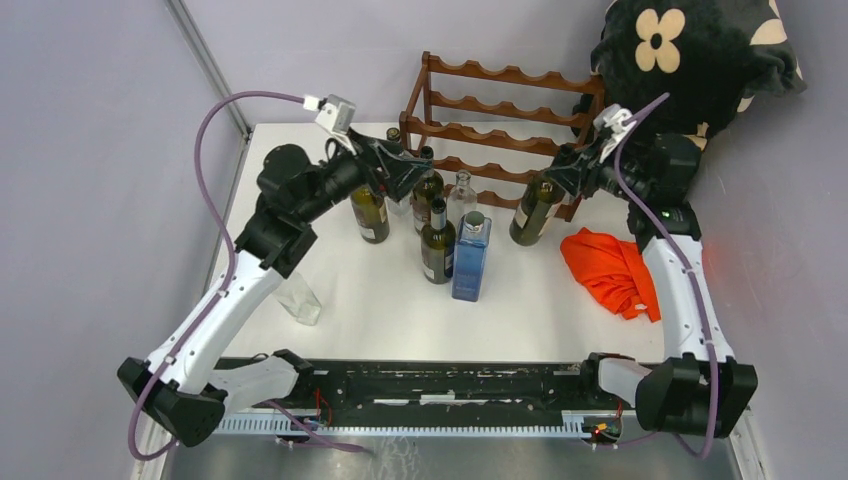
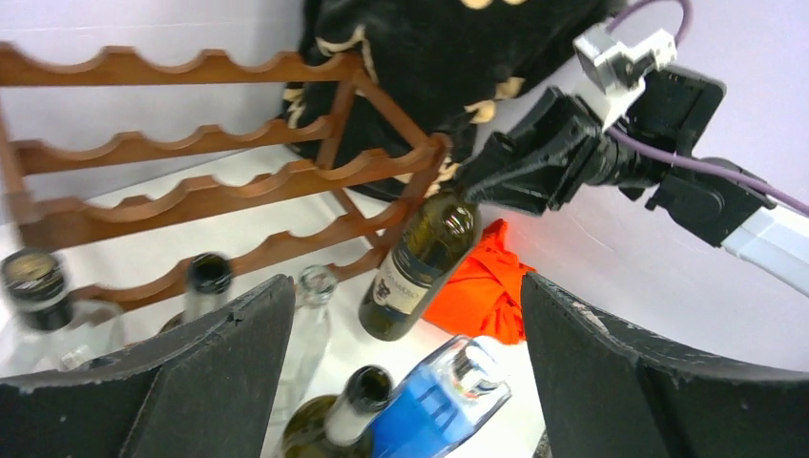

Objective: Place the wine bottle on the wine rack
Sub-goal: Pick up the wine bottle from the center of the board.

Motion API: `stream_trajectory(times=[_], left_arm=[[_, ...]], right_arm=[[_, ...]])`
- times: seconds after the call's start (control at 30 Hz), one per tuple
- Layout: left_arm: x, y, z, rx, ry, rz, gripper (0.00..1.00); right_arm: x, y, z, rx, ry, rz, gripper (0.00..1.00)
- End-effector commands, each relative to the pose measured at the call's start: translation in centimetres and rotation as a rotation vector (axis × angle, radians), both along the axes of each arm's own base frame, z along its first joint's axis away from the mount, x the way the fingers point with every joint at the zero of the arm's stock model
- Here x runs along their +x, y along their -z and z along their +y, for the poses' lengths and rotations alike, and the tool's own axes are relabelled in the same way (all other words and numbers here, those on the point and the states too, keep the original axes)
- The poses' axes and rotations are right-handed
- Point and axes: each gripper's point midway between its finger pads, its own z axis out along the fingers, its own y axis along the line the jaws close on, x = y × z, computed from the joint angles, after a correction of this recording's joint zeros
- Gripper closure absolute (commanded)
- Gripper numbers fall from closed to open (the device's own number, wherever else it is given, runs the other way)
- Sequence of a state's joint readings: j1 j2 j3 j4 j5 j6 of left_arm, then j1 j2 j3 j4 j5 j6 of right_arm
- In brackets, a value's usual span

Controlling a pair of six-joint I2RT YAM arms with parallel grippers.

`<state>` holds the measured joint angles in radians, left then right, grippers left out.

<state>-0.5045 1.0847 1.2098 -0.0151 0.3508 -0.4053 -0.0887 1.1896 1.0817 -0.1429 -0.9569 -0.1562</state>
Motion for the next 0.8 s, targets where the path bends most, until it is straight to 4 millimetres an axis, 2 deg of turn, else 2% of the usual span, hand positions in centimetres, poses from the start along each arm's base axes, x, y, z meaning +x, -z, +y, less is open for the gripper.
stream_trajectory(times=[0.0, 0.17, 0.4, 0.57, 0.77], left_arm=[[-1.6, -4.3, -3.7, -0.025, 0.109, -0.155, 0.07], [-1.7, -4.4, -8.3, 0.062, 0.151, -0.219, 0.06], [0.2, -2.9, -13.9, 0.080, 0.253, -0.208, 0.04], [1.4, -2.6, -17.2, 0.072, 0.348, -0.184, 0.00], [2.8, -1.9, -18.8, 0.070, 0.450, -0.182, 0.00]], right_arm=[[-1.7, -11.8, -1.4, 0.120, 0.092, -0.231, 1.00], [-2.2, -16.9, -3.5, 0.233, 0.153, -0.241, 1.00], [-2.5, -22.6, -5.1, 0.376, 0.137, -0.240, 1.00], [-2.6, -24.5, -4.9, 0.464, 0.072, -0.213, 1.00], [-3.2, -25.3, -4.5, 0.489, 0.036, -0.192, 1.00]])
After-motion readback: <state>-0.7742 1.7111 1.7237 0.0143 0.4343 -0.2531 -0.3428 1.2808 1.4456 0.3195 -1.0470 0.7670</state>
